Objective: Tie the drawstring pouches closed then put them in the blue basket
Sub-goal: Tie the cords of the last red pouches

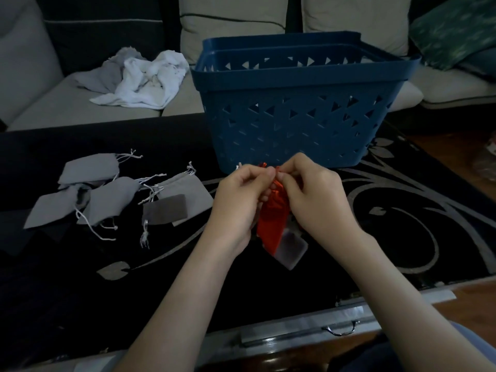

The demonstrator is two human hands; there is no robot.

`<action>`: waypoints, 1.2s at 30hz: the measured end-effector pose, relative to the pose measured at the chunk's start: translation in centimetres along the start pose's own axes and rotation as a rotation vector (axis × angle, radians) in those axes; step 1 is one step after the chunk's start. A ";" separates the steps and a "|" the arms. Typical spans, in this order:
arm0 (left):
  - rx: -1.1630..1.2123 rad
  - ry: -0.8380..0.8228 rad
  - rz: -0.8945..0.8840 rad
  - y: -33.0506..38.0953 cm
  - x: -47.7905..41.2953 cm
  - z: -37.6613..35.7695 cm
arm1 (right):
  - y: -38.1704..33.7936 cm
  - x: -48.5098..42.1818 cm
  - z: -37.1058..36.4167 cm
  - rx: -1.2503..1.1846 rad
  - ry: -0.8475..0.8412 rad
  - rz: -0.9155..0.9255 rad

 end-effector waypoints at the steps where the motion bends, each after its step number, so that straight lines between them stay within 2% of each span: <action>1: 0.043 -0.017 0.049 -0.2 0.0 -0.2 | -0.1 0.0 0.0 0.045 -0.002 0.027; 5: 0.073 -0.007 0.107 -0.6 -0.2 -0.1 | -0.8 0.2 -0.2 0.211 0.006 0.128; 9: 0.087 0.019 0.126 -0.7 -0.4 0.3 | -1.8 0.4 -0.1 0.338 0.082 0.257; 14: -0.042 -0.041 0.133 -0.7 -0.5 0.1 | -1.5 0.5 -0.3 0.320 0.064 0.264; 17: -0.092 -0.089 0.097 -0.4 -0.5 -0.3 | -1.0 0.4 -0.2 0.190 0.034 0.202; 23: -0.020 -0.163 0.083 0.0 -0.3 -0.4 | -1.1 0.4 0.0 -0.014 0.017 0.079; 27: -0.028 -0.086 0.050 0.0 -0.3 -0.4 | -0.1 0.0 -0.3 -0.245 -0.088 -0.168; 30: -0.043 -0.021 0.018 -0.2 -0.3 -0.3 | 0.7 0.0 -0.7 -0.248 -0.134 -0.261; 33: -0.063 0.021 -0.038 0.0 -0.3 -0.1 | 1.4 0.1 -0.8 -0.383 -0.130 -0.359; 36: -0.151 0.067 -0.109 0.3 -0.1 0.0 | 1.5 0.3 -0.9 -0.411 -0.146 -0.385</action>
Point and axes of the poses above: each hand's wrist, its own x-axis away from the middle knuckle, its own z-axis out of the back of the hand, y = z × x, the point moved 6 cm from there along -x, towards the middle knuckle, and after that the axes turned 3 degrees about z, right-handed, at the moved point
